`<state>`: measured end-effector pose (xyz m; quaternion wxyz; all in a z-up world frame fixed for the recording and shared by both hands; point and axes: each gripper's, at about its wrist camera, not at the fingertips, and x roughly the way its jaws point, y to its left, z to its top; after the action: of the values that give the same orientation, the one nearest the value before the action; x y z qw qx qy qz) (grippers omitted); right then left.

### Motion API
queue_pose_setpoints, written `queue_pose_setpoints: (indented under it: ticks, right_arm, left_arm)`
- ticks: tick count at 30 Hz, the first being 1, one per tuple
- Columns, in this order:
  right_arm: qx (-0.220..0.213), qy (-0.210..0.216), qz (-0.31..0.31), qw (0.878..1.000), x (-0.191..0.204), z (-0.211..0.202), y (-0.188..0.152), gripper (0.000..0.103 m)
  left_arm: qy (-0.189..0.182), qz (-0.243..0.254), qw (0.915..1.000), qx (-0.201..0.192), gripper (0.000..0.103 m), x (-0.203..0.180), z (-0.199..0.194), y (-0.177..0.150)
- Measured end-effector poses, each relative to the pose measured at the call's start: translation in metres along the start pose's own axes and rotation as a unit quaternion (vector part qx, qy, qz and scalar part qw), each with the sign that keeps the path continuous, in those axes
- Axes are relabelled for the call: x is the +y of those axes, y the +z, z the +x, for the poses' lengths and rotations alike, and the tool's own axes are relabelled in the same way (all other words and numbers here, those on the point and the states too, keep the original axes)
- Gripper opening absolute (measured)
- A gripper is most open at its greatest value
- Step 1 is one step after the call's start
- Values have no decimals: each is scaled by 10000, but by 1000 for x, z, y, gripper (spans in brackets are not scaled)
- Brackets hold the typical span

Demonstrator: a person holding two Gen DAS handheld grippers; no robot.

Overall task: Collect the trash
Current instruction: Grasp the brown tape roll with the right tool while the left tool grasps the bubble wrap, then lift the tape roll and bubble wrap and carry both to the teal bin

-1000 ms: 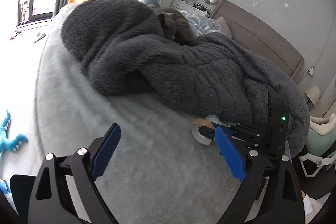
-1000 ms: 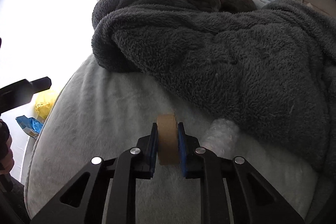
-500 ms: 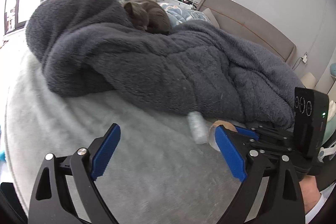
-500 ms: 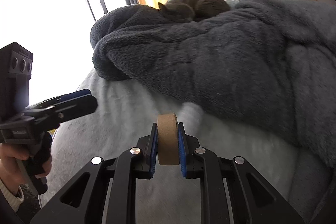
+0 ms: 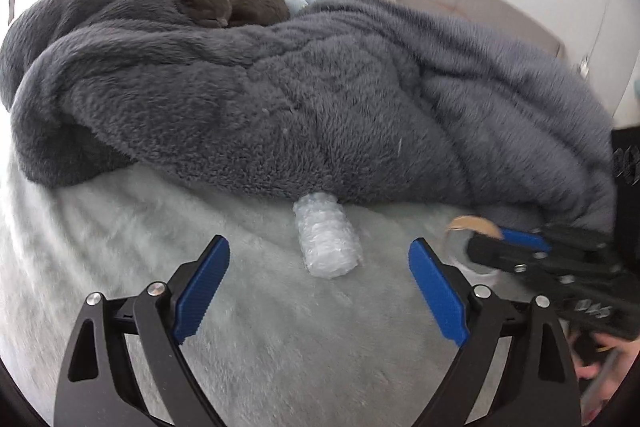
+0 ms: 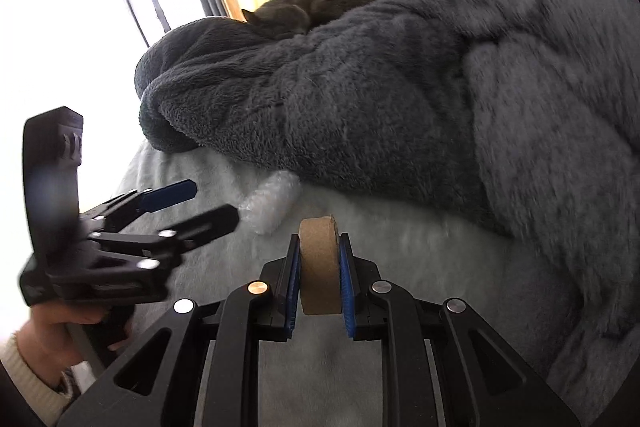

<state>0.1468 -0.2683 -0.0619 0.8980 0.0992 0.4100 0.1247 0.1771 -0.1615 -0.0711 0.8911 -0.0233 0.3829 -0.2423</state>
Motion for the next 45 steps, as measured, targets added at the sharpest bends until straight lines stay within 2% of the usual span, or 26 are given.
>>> queue_pose_setpoints:
  ticks: [3, 6, 11, 13, 16, 24, 31, 39, 45]
  right_arm:
    - [65, 119, 260, 9996, -9, -2, -6, 18]
    - [169, -6, 117, 9998, -8, -3, -11, 18]
    - [293, 39, 90, 9995, -7, -7, -25, 18]
    - [323, -25, 40, 9995, -6, -10, -30, 18]
    - [308, -41, 153, 9994, -7, -17, -36, 18]
    - [268, -75, 329, 9991, 1, -39, -58, 18]
    - [-26, -38, 547, 9985, 15, -74, -72, 18]
    - [-240, -24, 697, 9973, 35, -100, -93, 18]
    - [-374, -26, 487, 9981, 61, -107, -105, 18]
  left_arm:
    - [108, 224, 9997, 58, 83, -7, 11, -2]
    - [124, 350, 9992, 125, 74, -12, 20, -2]
    - [176, 337, 9992, 146, 59, -16, 32, 1]
    - [184, 356, 9989, 252, 47, -19, 37, 0]
    - [246, 367, 9984, 354, 41, -19, 43, -1]
    - [253, 509, 9981, 228, 36, -24, 18, -7]
    - [362, 633, 9973, 99, 36, -37, -25, -23]
    - [583, 431, 9973, -124, 36, -27, -81, -45]
    - [726, 177, 9969, -252, 36, -8, -128, -63]
